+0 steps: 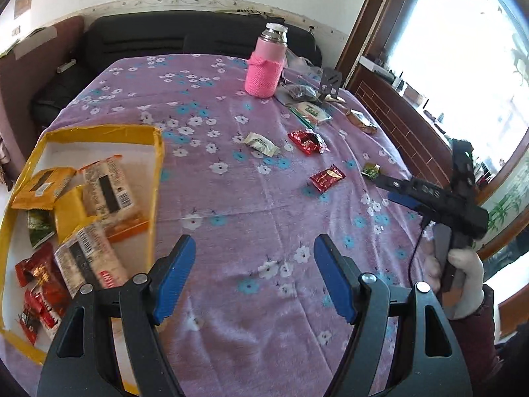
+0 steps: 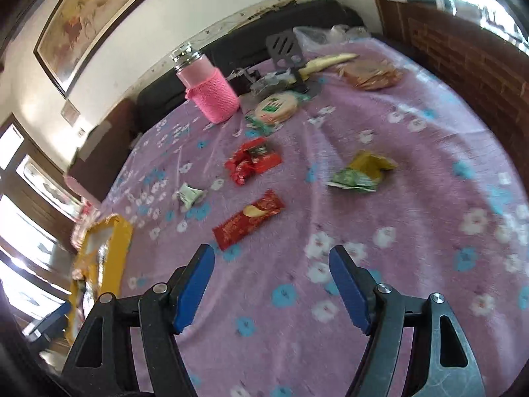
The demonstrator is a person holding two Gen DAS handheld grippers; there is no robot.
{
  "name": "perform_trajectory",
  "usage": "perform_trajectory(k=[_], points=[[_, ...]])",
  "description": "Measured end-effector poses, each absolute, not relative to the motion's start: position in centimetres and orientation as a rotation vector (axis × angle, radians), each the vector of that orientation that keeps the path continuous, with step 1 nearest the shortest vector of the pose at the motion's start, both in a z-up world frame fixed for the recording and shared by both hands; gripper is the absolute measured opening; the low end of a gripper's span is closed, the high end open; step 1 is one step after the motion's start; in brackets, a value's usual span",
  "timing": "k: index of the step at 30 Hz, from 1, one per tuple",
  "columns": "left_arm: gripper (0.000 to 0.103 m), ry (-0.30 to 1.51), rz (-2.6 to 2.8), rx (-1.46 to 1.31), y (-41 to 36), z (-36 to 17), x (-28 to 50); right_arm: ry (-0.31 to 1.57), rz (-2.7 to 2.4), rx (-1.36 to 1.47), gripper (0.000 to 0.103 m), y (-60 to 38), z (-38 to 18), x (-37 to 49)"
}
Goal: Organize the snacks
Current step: 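Move both tools back over the snacks on the table, then grasp the green-and-yellow snack bag with the right tool while the left tool grasps the red chocolate bar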
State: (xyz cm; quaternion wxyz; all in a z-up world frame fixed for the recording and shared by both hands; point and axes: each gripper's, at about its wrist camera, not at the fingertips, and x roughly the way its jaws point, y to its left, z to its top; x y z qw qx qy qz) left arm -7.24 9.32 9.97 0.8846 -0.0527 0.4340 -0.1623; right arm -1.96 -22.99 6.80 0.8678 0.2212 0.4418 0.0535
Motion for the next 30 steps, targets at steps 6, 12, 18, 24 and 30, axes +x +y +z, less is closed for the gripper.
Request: perform_trajectory(k=[6,12,18,24,30], points=[[0.074,0.917,-0.302,-0.097,9.3,9.3,-5.7,0.902,0.128,0.504,0.073,-22.6,5.8,1.3],[0.074,0.93,-0.344,-0.058,7.8,8.0,-4.1,0.774,-0.023,0.549,0.075,-29.6,6.2,1.5],[0.073,0.929,-0.421,0.06,1.7,6.8,-2.0,0.841,-0.087,0.559,0.075,-32.9,4.0,4.0],[0.073,0.913,-0.548,0.196,-4.6,5.1,1.0,0.9,-0.09,0.496,0.074,-31.0,2.9,4.8],[0.073,0.908,-0.615,0.361,-9.7,3.0,3.0,0.921,-0.09,0.38,0.042,-29.4,1.7,5.9]])
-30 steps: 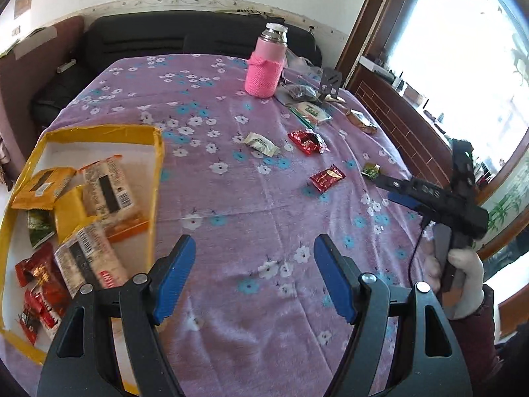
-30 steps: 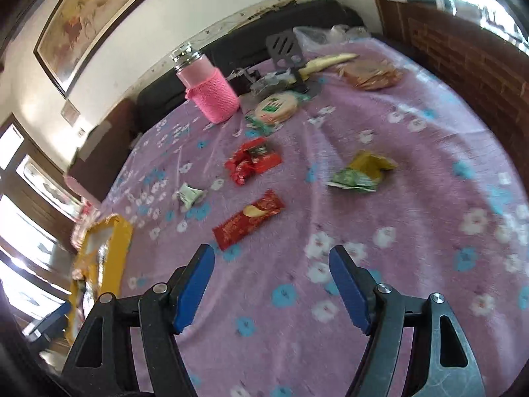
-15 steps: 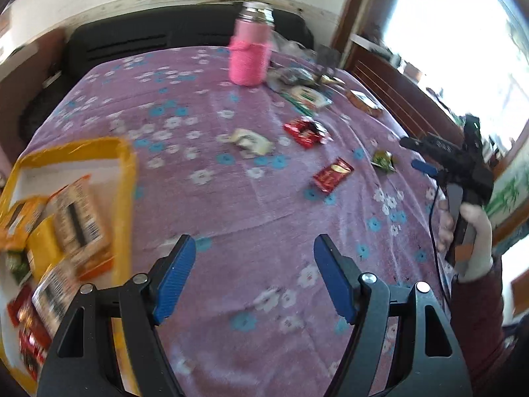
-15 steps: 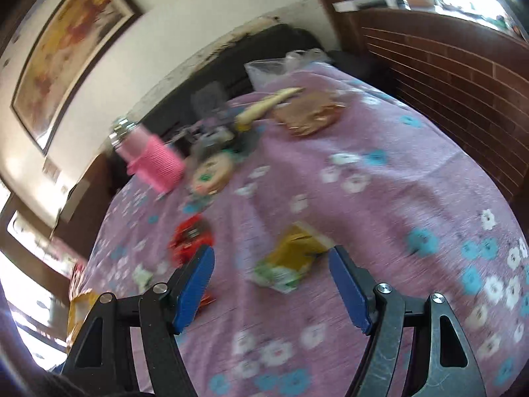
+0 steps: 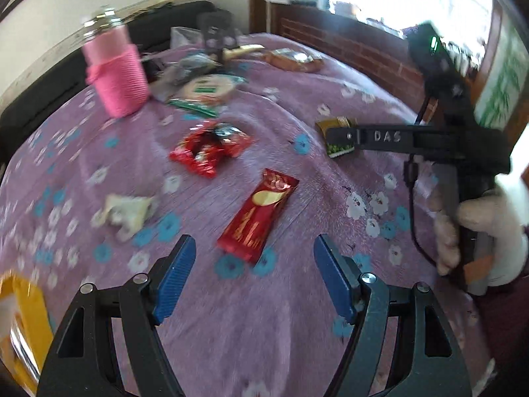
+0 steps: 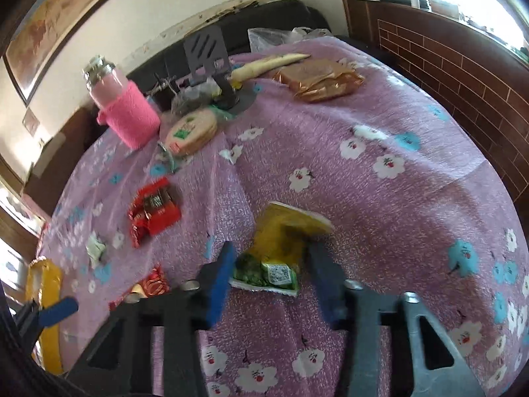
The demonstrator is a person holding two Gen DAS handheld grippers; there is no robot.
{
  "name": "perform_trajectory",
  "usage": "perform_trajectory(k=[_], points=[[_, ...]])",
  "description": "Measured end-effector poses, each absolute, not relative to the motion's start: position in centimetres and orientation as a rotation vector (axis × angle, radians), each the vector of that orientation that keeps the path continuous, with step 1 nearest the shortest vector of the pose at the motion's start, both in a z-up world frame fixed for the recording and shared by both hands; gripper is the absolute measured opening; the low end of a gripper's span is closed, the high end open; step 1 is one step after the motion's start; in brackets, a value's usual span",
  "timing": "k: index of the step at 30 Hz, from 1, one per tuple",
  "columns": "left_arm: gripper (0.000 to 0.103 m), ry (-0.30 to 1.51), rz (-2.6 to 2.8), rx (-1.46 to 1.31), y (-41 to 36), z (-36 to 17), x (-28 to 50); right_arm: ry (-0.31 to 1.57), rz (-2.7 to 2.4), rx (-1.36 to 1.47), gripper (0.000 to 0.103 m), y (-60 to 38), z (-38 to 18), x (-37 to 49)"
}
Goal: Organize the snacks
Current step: 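Grasp the green-and-yellow snack bag with the right tool while the left tool grasps the red chocolate bar, then carry both snacks over the yellow-bordered tray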
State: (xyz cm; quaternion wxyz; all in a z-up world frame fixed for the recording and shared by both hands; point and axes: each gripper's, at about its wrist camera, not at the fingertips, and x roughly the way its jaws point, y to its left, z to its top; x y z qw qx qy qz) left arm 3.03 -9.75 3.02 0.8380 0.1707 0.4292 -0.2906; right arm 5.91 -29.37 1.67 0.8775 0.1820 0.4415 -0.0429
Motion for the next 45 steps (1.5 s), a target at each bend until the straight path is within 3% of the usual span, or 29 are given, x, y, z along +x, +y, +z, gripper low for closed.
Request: perform_trajectory(k=[2,9,10,13,15,19,21,22,23,25,30,32,35,45], points=[[0.073,0.908,-0.617,0.392,-10.8,2.5,3.7,0.922,-0.079,0.394,0.036,-29.6,1.6,5.9],[0.073,0.928,-0.638,0.462,-12.5,0.5,5.7,0.905,-0.052,0.471,0.032,-30.8,1.8,5.2],[0.068,0.93,-0.658,0.451,-12.5,0.5,5.9,0.899,-0.051,0.472,0.03,-31.0,2.0,5.1],[0.023,0.977,-0.713,0.373,-12.3,0.5,6.2,0.881,-0.046,0.474,0.026,-31.0,2.5,5.0],[0.023,0.963,-0.702,0.382,-12.4,0.4,5.8,0.883,-0.035,0.462,0.012,-30.7,2.6,5.0],[0.023,0.952,-0.663,0.369,-12.0,0.5,5.2,0.876,-0.035,0.444,0.012,-30.5,2.8,4.9],[0.023,0.952,-0.644,0.359,-11.6,0.5,5.1,0.874,-0.045,0.421,0.02,-30.3,2.8,4.8],[0.023,0.955,-0.633,0.346,-11.3,0.4,4.9,0.874,-0.055,0.415,0.03,-30.2,2.8,4.7],[0.023,0.956,-0.619,0.326,-10.9,0.5,4.7,0.884,-0.063,0.413,0.048,-30.2,2.6,4.8],[0.023,0.954,-0.602,0.305,-10.2,0.7,4.2,0.9,-0.054,0.421,0.058,-30.2,2.1,5.0],[0.023,0.923,-0.59,0.222,-7.7,2.2,2.6,0.912,-0.056,0.333,0.058,-28.6,1.6,5.4],[0.023,0.91,-0.58,0.192,-6.7,2.8,2.1,0.91,-0.059,0.291,0.043,-27.9,1.6,5.4],[0.023,0.884,-0.57,0.146,-5.1,3.9,0.9,0.895,-0.06,0.268,0.036,-27.4,1.8,5.2],[0.023,0.822,-0.511,0.03,0.7,6.3,-2.3,0.805,-0.046,0.295,0.031,-27.3,3.4,3.7]])
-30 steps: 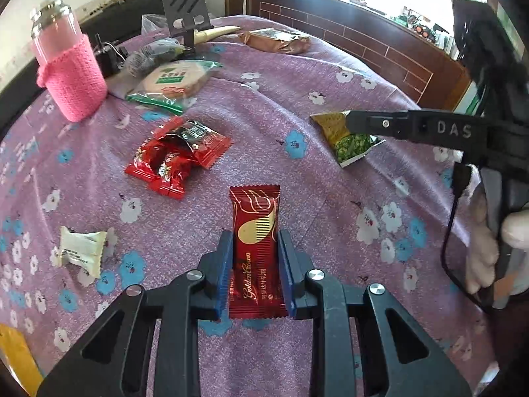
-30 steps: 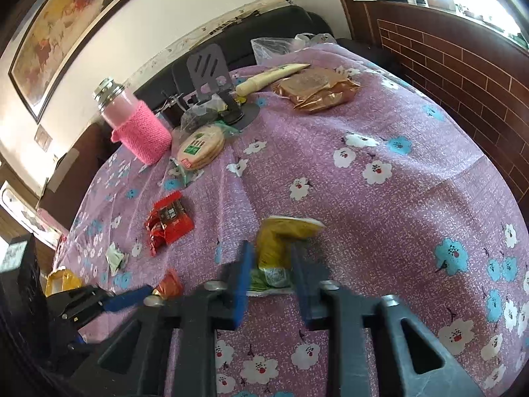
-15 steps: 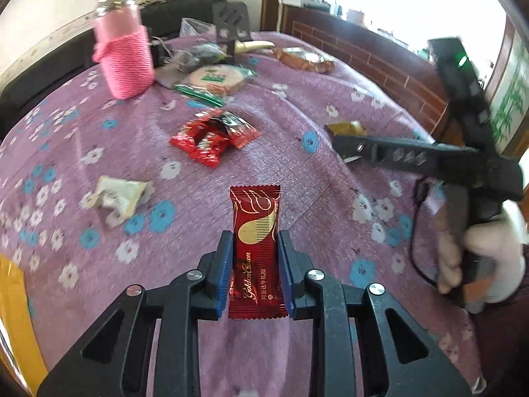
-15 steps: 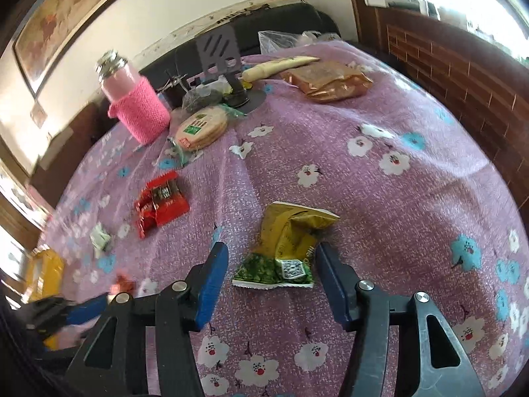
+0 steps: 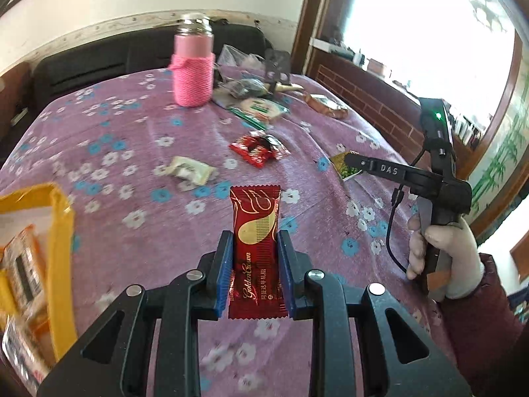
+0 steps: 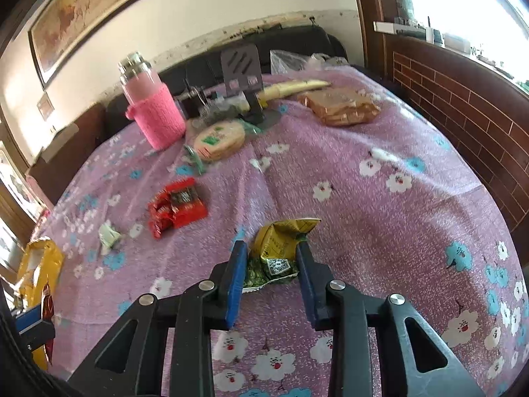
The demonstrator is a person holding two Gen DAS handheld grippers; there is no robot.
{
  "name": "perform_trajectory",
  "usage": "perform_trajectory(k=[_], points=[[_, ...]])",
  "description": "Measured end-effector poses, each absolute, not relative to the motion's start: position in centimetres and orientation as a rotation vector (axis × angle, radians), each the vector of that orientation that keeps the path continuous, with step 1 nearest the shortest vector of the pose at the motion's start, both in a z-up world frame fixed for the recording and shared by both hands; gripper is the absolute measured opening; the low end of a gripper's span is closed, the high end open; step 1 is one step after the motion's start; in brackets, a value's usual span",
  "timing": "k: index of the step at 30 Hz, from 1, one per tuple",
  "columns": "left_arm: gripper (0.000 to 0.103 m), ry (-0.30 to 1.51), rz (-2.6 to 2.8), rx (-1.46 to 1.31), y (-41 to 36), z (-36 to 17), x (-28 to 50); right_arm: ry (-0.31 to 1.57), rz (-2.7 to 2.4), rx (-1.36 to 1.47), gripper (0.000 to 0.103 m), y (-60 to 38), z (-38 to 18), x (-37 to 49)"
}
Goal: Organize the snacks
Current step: 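Carry both snacks over the yellow-bordered tray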
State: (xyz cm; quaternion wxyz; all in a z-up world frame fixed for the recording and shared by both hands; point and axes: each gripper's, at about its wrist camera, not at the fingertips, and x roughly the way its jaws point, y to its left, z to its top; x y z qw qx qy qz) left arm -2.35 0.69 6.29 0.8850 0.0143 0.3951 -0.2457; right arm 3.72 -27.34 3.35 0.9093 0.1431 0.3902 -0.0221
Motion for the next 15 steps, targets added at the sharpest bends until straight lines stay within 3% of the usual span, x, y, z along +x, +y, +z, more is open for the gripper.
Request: perform_trajectory(k=[11,15], points=[[0.023,0.767,-0.471,-0.151,8.8,8.1,-6.2,0.762,0.048,0.369,0.026,-25.5,5.6,-0.2],[0.023,0.731,-0.44,-0.182,10.7,8.8,-7.7,0.786,0.126,0.431,0.019,-24.5,6.1,-1.9]])
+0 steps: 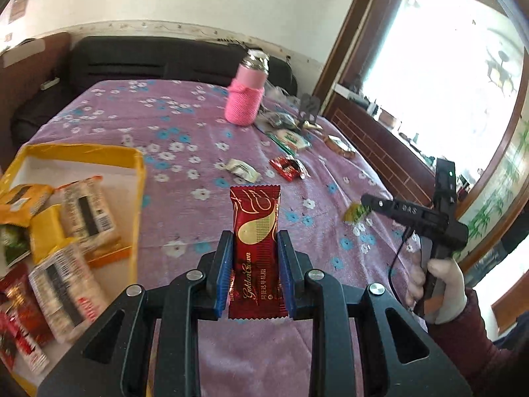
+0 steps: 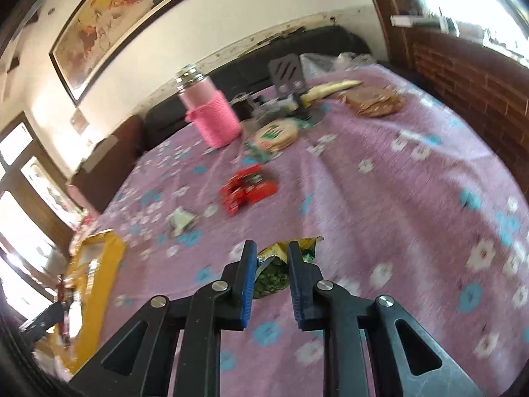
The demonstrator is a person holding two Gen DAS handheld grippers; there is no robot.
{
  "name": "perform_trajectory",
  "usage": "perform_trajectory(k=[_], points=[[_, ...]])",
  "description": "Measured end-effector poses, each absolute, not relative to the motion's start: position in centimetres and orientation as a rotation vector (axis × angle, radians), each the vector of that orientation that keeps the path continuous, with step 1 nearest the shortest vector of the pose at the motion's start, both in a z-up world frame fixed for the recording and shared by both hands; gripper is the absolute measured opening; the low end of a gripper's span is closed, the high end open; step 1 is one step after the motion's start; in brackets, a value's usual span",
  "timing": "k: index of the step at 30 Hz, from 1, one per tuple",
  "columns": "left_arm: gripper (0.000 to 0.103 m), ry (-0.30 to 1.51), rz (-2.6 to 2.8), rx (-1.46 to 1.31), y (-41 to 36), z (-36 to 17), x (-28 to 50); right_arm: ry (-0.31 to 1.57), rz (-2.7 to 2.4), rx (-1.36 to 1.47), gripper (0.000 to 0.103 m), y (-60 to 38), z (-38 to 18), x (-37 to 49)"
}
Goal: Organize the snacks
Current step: 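Carry both snacks over the yellow-bordered tray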
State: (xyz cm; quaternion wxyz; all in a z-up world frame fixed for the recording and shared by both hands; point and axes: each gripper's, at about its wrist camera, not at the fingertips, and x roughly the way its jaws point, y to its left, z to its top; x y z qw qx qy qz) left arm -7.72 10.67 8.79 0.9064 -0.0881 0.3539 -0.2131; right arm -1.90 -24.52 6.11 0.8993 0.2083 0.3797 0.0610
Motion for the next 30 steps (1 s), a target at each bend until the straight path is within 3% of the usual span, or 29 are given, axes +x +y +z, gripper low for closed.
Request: perform_trajectory(k=[3,4,10,12,13,14,15,22,25,27,28,30], points=[[0.023,0.714,-0.412,-0.192,12.1,9.0,-8.8,0.794,0.159,0.432,0.017,-23.3,6.5,-2.7],[0.023,0.709,-0.399,-0.192,12.6,9.1,-9.1,0.797,0.169,0.421,0.01,-22.6,6.7,-3.0],[0.023,0.688,-0.336,-0.198,15.7,9.4,-11.1,0.811,0.232,0.364,0.008,-18.9,7.7,-4.7],[0.023,0.68,-0.324,-0.209,16.6,9.4,-11.7,0.815,0.225,0.334,0.013,-18.0,7.8,-4.8],[0.023,0.677,-0.321,-0.212,16.9,9.4,-11.9,0.827,0.202,0.317,0.021,-17.8,7.5,-4.7],[0.023,0.674,-0.319,-0.216,17.3,9.4,-12.1,0.851,0.18,0.302,0.037,-17.6,7.1,-4.6],[0.023,0.672,-0.318,-0.219,17.6,9.3,-12.3,0.884,0.169,0.296,0.042,-17.5,6.4,-4.5],[0.023,0.672,-0.317,-0.237,18.7,8.7,-13.0,0.961,0.179,0.215,0.054,-15.5,3.5,-6.1],[0.023,0.671,-0.314,-0.249,19.3,8.6,-13.3,0.961,0.185,0.124,0.054,-13.5,3.2,-6.8],[0.023,0.665,-0.304,-0.256,19.9,8.8,-13.6,0.963,0.189,0.085,0.043,-12.5,3.0,-6.9],[0.023,0.659,-0.293,-0.254,20.4,8.9,-13.8,0.965,0.191,0.076,0.027,-12.2,3.1,-6.9],[0.023,0.647,-0.271,-0.258,21.5,9.1,-14.3,0.96,0.2,0.075,0.021,-11.7,3.4,-6.9]])
